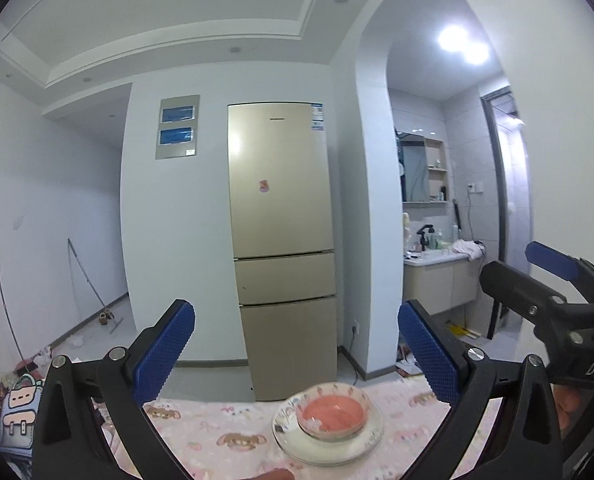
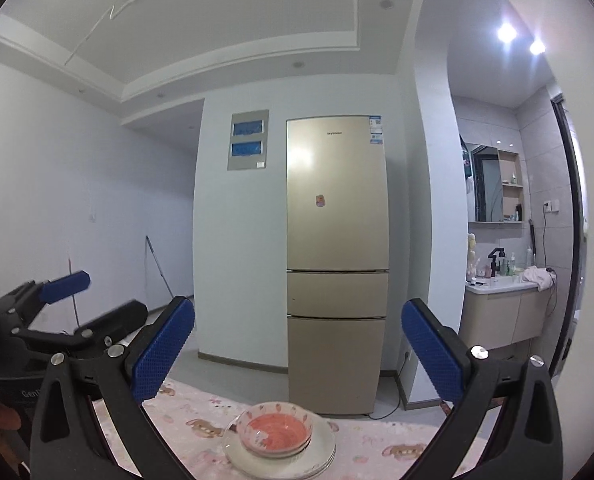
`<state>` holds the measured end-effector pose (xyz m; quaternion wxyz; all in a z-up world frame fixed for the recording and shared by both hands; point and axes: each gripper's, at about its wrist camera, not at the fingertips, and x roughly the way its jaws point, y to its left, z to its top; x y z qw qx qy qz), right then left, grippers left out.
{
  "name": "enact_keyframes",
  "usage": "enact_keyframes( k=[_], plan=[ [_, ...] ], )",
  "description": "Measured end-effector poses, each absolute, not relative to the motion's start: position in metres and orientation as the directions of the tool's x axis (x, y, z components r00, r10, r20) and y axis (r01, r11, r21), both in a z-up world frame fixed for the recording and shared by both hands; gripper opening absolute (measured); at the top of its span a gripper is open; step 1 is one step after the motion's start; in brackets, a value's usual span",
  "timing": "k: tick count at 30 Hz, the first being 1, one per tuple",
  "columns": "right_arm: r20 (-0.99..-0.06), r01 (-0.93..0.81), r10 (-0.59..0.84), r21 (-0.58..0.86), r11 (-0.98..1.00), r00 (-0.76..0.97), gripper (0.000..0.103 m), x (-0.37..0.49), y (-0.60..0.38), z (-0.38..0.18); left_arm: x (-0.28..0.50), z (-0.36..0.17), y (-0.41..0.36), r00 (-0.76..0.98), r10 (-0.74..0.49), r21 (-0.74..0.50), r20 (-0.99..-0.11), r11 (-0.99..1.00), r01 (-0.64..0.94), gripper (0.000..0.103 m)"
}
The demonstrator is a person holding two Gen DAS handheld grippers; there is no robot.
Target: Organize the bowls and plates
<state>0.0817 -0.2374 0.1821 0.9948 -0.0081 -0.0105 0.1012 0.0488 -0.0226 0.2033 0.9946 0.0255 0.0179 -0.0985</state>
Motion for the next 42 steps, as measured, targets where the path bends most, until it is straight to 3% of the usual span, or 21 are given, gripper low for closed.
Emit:
enact_keyframes(
  k=[7, 11, 25, 34, 42],
  plan=[
    [-0.031, -0.180, 0.177, -0.123, 0.976, 0.984, 0.103, 0.031, -0.237, 0.145, -0.019, 0.176, -0.029, 0.975, -0.215, 0.040, -0.060, 0.975, 0.218, 0.103],
    [-0.103, -0.195, 0.184, -0.103, 0.975, 0.977, 0.103, 0.022, -0.241, 0.112, -0.038, 0.144, -0.025, 0.969, -0.225, 0.022, -0.107, 0.973, 0.228, 0.103],
    [-0.264, -0.190, 0.153, -0.120, 0.975, 0.952, 0.103, 0.035, -0.244, 0.007, 0.002, 0.026, -0.028, 0.944, -0.150, 0.051, -0.293, 0.984, 0.172, 0.103],
    [-0.289, -0.173, 0.144, -0.078, 0.982, 0.946, 0.103, 0.039, -0.251, -0.011, 0.025, -0.018, -0.034, 0.917, -0.127, 0.095, -0.377, 0.980, 0.175, 0.103],
    [-0.318, -0.197, 0.158, -0.093, 0.976, 0.935, 0.103, 0.040, -0.245, -0.014, 0.020, -0.020, -0.034, 0.930, -0.113, 0.095, -0.350, 0.983, 0.155, 0.103]
  ],
)
